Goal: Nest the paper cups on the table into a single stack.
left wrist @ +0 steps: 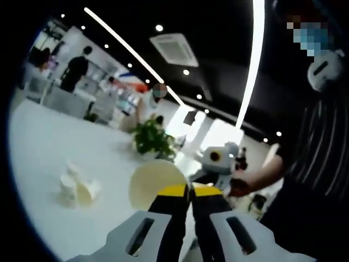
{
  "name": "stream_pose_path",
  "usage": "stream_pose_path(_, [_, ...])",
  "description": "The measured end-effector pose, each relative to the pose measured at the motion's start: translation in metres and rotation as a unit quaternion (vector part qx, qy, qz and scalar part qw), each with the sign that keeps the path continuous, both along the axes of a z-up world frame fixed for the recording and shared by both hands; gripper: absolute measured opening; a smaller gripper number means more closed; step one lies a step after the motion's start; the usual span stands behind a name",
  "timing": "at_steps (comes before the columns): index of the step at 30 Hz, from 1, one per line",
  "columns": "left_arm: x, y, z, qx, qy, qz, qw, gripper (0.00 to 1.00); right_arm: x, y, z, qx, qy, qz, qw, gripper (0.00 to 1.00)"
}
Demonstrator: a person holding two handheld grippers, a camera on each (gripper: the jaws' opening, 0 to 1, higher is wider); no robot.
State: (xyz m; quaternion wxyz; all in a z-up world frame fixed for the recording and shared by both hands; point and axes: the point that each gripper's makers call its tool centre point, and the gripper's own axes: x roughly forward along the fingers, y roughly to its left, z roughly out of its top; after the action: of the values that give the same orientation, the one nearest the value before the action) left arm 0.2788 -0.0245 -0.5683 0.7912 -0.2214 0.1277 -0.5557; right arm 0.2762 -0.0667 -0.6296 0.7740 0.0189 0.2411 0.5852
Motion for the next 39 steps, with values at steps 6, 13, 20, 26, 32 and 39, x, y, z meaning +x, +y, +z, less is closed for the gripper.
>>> stream_pose_path(6, [0.0, -0.002, -0.002, 0.013, -0.001, -0.005, 0.9999, 0.0, 0.001, -0.004, 0.003, 0.0, -0.019, -0.013, 0.9997, 0.37])
stream_pose_path(13, [0.0, -0.007, -0.004, 0.029, -0.007, -0.011, 0.9995, 0.0, 0.006, -0.012, 0.006, 0.005, -0.028, -0.034, 0.999, 0.44])
stream_pose_path(20, [0.007, -0.023, -0.016, 0.077, -0.022, -0.027, 0.9964, 0.0, 0.015, -0.027, 0.004, 0.003, -0.044, -0.065, 0.9969, 0.53])
stream_pose_path(26, [0.006, -0.024, -0.032, 0.112, -0.024, -0.043, 0.9925, 0.0, 0.022, -0.045, 0.003, 0.01, -0.048, -0.098, 0.994, 0.62])
stream_pose_path(32, [0.007, -0.026, -0.04, 0.135, -0.034, -0.05, 0.9889, 0.0, 0.027, -0.062, 0.001, -0.002, -0.059, -0.118, 0.9913, 0.68])
stream_pose_path(39, [0.007, -0.023, -0.05, 0.176, -0.034, -0.061, 0.9819, 0.0, 0.037, -0.083, 0.004, -0.002, -0.069, -0.154, 0.9857, 0.76])
